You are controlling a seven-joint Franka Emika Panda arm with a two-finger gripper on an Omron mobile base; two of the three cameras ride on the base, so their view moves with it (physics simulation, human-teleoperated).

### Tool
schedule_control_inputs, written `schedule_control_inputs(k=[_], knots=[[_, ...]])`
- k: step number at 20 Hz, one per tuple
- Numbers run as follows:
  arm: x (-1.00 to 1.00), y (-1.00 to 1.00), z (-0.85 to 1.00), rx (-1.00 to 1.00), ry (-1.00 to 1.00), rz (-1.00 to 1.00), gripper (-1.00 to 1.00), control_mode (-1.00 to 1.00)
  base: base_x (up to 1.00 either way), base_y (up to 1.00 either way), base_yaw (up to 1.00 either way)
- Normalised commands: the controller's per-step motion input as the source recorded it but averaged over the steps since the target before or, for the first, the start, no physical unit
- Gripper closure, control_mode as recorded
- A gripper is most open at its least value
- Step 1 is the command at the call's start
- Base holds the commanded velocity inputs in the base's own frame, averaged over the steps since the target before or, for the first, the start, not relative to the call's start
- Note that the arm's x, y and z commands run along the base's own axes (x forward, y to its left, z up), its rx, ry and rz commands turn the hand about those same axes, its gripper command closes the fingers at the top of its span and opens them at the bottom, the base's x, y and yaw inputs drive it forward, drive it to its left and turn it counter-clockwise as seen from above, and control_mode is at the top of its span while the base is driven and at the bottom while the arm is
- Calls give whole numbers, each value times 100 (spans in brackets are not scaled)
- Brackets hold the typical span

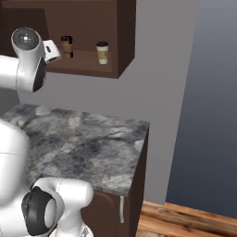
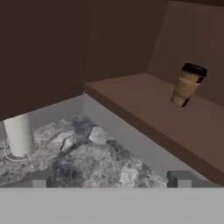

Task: Sort all alcoholic drinks to one cabinet, and non-alcoholic drinks to the other.

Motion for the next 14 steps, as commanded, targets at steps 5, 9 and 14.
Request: schedule_control_inputs(k=[5,9,14], knots=[[-29,-10,0,-14,-14,-5,-100,-100,0,0,0],[-18,-20,0,-10,-16,-8,-100,-100,0,0,0],[-18,-27,-2,-5,-11,-11,-100,-100,0,0,0]])
